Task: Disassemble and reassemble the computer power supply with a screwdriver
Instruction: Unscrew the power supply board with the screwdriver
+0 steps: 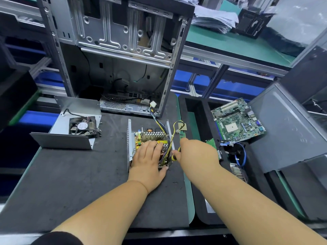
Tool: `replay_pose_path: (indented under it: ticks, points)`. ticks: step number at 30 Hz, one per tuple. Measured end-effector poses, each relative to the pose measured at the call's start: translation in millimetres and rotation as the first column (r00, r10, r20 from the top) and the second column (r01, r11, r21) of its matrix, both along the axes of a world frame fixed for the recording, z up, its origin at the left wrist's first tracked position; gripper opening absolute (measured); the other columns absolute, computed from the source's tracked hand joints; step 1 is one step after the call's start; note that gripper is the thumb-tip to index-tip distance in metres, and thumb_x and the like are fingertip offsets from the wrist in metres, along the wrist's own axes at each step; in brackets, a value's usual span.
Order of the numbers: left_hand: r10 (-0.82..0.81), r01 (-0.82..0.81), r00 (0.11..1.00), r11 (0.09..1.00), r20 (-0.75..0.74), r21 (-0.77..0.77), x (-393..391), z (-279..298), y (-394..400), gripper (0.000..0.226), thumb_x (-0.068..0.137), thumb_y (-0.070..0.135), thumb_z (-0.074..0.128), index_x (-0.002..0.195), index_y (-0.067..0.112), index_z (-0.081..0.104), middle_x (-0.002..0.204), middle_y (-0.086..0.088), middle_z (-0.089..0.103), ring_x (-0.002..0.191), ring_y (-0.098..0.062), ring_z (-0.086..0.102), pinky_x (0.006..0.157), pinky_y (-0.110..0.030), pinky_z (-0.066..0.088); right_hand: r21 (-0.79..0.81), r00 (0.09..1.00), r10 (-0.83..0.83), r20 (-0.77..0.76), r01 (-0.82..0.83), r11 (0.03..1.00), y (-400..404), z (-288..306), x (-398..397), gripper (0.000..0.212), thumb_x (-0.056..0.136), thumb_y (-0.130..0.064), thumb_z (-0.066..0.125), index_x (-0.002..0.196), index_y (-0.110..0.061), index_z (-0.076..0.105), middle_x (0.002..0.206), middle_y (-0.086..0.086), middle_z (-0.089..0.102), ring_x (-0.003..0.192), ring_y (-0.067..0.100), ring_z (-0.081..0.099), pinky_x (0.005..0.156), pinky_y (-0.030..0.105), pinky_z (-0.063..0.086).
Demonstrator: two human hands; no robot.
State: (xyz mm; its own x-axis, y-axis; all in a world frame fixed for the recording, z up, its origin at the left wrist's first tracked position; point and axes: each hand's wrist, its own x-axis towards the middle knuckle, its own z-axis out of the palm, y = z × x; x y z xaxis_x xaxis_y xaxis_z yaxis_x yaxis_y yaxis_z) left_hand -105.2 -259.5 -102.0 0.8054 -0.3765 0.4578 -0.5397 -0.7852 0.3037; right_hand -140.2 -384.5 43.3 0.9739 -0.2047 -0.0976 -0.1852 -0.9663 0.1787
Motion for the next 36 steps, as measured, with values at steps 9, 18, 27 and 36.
replay_pose_path:
  ticks: [9,18,27,36]
  points:
    - [-0.011,0.011,1.000,1.000,-0.018,0.015,0.5,-0.8,0.7,0.086,0.062,0.049,0.081,0.134,0.010,0.055,0.134,-0.010,0.056,0.129,-0.028,0.036,0.108,-0.043,0.028,0.020,0.943,0.331,0.002,-0.331,0.943,-4.9,16.3,0.3,0.019,0.098,-0.027,0.050,0.113,-0.016,0.046,0.108,0.005,0.052,0.096,0.030,0.056,0.071,0.035,0.027]
    - [-0.034,0.035,0.998,0.999,-0.049,0.006,-1.4,5.6,3.0,0.083,0.059,0.036,0.079,0.134,0.008,0.055,0.134,-0.010,0.056,0.129,-0.028,0.033,0.109,-0.041,0.023,-0.047,0.927,0.353,-0.129,-0.361,0.931,3.4,22.1,0.9,0.015,0.095,-0.012,0.050,0.105,-0.014,0.039,0.103,0.008,0.057,0.081,0.028,0.056,0.063,0.034,0.032]
    - [-0.032,0.032,0.998,0.999,-0.049,0.001,-0.7,5.2,1.7,0.081,0.060,0.035,0.082,0.132,0.007,0.058,0.131,-0.012,0.058,0.127,-0.028,0.035,0.108,-0.042,0.025,0.115,0.997,0.070,-0.012,-0.068,0.991,3.6,10.7,-2.4,0.019,0.094,-0.021,0.053,0.092,-0.016,0.035,0.071,-0.002,0.040,0.069,0.028,0.045,0.054,0.031,0.031]
    - [-0.029,0.029,0.999,1.000,-0.036,0.007,-0.8,5.1,0.8,0.081,0.060,0.036,0.082,0.132,0.007,0.058,0.131,-0.012,0.058,0.127,-0.028,0.036,0.108,-0.042,0.025,0.117,0.997,0.064,-0.046,-0.058,0.991,1.5,9.2,-5.0,0.021,0.093,-0.020,0.053,0.096,-0.016,0.033,0.070,-0.002,0.042,0.068,0.029,0.049,0.052,0.030,0.032]
